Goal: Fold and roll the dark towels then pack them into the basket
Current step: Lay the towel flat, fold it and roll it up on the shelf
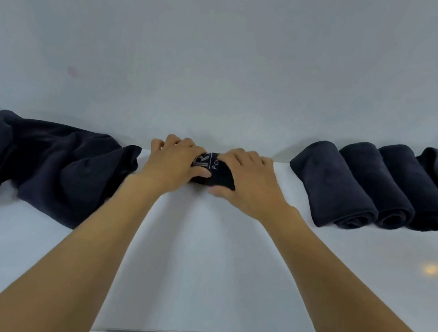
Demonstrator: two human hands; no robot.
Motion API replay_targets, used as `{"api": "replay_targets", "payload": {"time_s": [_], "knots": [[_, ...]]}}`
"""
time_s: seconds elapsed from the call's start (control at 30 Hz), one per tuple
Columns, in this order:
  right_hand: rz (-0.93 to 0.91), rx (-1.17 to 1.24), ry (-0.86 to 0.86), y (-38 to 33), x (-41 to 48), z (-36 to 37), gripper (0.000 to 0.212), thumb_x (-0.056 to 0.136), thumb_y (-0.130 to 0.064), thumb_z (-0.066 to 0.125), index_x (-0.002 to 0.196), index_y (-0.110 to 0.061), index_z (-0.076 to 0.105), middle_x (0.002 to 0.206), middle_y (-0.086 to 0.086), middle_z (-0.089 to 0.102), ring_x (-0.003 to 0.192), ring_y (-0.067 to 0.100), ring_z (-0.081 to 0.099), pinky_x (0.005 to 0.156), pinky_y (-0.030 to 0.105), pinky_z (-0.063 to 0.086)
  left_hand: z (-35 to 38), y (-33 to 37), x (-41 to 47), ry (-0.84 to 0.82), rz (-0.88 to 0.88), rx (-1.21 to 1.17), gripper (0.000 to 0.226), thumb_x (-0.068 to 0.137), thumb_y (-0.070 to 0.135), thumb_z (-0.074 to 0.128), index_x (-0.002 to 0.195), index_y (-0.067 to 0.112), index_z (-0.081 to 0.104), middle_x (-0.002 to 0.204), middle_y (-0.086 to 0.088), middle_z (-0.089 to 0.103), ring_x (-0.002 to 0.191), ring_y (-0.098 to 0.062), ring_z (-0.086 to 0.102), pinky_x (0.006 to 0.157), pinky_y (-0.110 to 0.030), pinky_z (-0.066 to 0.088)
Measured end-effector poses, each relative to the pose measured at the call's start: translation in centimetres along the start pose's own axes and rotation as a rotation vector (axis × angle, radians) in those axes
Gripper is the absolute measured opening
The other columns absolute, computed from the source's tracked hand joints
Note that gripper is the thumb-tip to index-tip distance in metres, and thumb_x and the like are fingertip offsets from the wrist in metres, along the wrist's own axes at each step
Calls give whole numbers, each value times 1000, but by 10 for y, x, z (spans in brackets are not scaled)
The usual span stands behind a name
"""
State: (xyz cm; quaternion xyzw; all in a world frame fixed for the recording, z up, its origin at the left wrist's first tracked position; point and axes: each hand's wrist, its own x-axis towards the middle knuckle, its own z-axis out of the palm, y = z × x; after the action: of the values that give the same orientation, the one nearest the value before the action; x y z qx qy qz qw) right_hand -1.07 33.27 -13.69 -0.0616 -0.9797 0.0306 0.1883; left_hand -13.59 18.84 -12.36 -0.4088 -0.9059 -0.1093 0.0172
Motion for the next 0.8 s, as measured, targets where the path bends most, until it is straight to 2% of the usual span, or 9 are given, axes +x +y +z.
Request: {"api": "replay_targets", "payload": {"time_s": [0.1, 0.17, 0.2, 0.3, 0.43, 0.6, 0.67, 0.73, 0.8], "knots": [[77, -78, -54, -1, 3, 1, 53, 86, -44, 62, 132, -22, 48, 125, 2, 55, 105, 28, 54, 89, 40, 38, 4, 15, -6, 157, -167, -14, 54, 90, 46, 61, 137, 25, 45, 145, -7, 35, 130, -33, 32, 102, -43, 28], [227, 10, -99, -4, 13, -8, 49, 86, -42, 61, 127, -19, 46, 114, 4, 59, 96, 28, 58, 82, 40, 46, 13, 35, -20, 382, -292, -244, 49, 88, 29, 67, 130, 14, 45, 131, -11, 42, 113, -31, 45, 85, -37, 40], [314, 88, -130, -4, 16, -12, 48, 85, -41, 61, 125, -18, 46, 108, 5, 61, 92, 28, 59, 79, 40, 49, 17, 48, -26, 379, -334, -422, 43, 90, 24, 65, 126, 13, 46, 122, -9, 47, 104, -27, 50, 78, -33, 40], [463, 168, -183, 5, 7, -23, 45, 86, -40, 59, 120, -14, 44, 99, 7, 63, 85, 29, 60, 70, 38, 51, 32, 82, -31, 190, -300, -725, 27, 95, 20, 52, 121, 12, 50, 109, -4, 62, 97, -23, 61, 77, -31, 46], [544, -19, -211, 30, -14, -43, 50, 93, -42, 50, 134, -15, 40, 94, 7, 59, 78, 26, 54, 61, 33, 41, 31, 125, -25, 81, -151, -758, 36, 96, 11, 42, 131, 7, 47, 115, -3, 60, 106, -22, 59, 81, -27, 44], [632, -198, -178, 62, -36, -58, 45, 95, -45, 48, 126, -13, 49, 116, 10, 52, 96, 27, 57, 65, 34, 42, 36, 170, -13, -53, -95, -854, 40, 96, 11, 40, 136, 10, 45, 125, -5, 56, 115, -25, 54, 92, -29, 43], [630, -185, -128, 66, -43, -61, 42, 96, -42, 48, 129, -16, 47, 122, 11, 47, 97, 27, 55, 64, 34, 40, 41, 180, -8, -34, -81, -849, 35, 95, 12, 38, 127, 12, 49, 125, -9, 58, 116, -29, 54, 99, -37, 44], [564, -222, -76, 67, -48, -61, 37, 97, -38, 47, 129, -19, 50, 122, 10, 46, 98, 25, 52, 63, 32, 39, 43, 187, -9, -55, -90, -880, 44, 98, 13, 36, 141, 12, 41, 138, -10, 51, 127, -28, 48, 104, -30, 37], [510, -254, -60, 67, -49, -60, 31, 99, -34, 45, 126, -20, 54, 118, 7, 48, 100, 23, 50, 61, 31, 37, 46, 187, -11, -67, -72, -850, 51, 101, 19, 33, 151, 12, 27, 144, -9, 47, 129, -29, 45, 109, -37, 36]]}}
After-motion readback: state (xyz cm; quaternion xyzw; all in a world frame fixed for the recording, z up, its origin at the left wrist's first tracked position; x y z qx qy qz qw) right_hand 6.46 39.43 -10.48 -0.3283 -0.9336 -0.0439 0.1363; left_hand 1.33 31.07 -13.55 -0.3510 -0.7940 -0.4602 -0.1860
